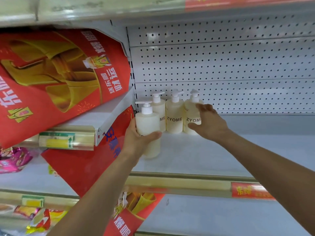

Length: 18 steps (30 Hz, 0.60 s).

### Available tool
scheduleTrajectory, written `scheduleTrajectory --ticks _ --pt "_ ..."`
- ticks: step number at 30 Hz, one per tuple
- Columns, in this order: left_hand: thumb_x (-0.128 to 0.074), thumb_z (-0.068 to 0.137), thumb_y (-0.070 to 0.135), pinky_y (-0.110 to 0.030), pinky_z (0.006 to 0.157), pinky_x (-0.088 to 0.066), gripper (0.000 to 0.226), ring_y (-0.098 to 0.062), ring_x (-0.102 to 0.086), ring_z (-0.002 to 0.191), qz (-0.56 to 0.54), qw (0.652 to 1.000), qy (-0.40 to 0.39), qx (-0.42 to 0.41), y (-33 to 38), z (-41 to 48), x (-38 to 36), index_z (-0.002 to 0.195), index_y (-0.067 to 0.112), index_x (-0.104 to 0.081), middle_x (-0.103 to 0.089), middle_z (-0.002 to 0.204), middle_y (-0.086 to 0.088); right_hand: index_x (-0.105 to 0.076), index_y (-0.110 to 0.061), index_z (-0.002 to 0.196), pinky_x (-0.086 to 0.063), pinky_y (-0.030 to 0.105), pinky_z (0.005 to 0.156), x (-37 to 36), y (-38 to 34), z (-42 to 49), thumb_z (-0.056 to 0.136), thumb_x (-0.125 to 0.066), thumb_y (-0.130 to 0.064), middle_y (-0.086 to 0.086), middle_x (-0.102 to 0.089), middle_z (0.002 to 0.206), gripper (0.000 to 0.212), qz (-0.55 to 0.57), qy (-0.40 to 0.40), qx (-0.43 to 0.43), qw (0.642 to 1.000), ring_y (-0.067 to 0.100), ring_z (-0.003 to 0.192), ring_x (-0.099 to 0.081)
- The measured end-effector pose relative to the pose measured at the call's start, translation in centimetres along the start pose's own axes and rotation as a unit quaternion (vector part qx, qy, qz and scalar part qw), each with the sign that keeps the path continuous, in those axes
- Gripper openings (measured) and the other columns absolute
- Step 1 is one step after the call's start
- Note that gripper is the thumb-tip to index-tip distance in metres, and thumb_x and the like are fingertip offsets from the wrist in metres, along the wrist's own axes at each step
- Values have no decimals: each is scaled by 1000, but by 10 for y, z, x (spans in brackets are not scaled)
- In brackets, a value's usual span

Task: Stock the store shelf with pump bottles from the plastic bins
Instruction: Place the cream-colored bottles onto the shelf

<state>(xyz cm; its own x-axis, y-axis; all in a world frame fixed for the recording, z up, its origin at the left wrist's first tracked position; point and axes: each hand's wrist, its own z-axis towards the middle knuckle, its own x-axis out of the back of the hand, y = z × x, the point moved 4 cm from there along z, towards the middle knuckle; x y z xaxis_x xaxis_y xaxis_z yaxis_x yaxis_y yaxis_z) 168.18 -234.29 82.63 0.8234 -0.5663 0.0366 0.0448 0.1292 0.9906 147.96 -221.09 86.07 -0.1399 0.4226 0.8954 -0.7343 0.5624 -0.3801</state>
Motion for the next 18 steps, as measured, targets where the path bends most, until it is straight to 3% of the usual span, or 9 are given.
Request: scheduleTrajectory --ticks 3,7,12,16,18 --pt "-88 64 7 -28 71 -54 73 -13 -64 97 24 999 19 -28 -2 5 11 124 27 -51 -66 110 4 -32 -23 145 -47 42 87 3 -10 -21 87 -62 -39 0 -33 146 67 -32 31 53 998 22 128 -40" --pt "-88 64 3 -41 80 -56 76 -21 -63 102 36 999 24 -26 -13 14 22 127 23 -50 -65 114 -2 -36 -23 144 -45 40 91 4 -23 -36 89 -61 -39 0 -41 144 63 -45 54 96 993 20 125 -44" --pt "-91 58 10 -29 67 -50 78 -12 -61 94 67 995 68 -39 -19 26 24 118 29 -45 -60 105 9 -38 -23 142 -43 37 88 0 -32 -45 90 -59 -37 -1 -44 140 58 -51 57 109 991 21 123 -44" --pt "-95 52 20 -47 92 -50 94 -23 -54 112 122 986 103 -52 -22 38 20 125 18 -36 -52 120 -2 -40 -23 140 -42 35 85 -6 -38 -50 90 -59 -35 0 -46 139 56 -58 54 111 991 22 120 -46" --pt "-95 50 24 -48 100 -45 101 -23 -49 118 144 981 118 -55 -22 41 18 129 14 -34 -47 124 -1 -40 -22 140 -42 35 84 -9 -41 -52 89 -59 -35 0 -46 138 56 -68 53 112 990 22 119 -47"
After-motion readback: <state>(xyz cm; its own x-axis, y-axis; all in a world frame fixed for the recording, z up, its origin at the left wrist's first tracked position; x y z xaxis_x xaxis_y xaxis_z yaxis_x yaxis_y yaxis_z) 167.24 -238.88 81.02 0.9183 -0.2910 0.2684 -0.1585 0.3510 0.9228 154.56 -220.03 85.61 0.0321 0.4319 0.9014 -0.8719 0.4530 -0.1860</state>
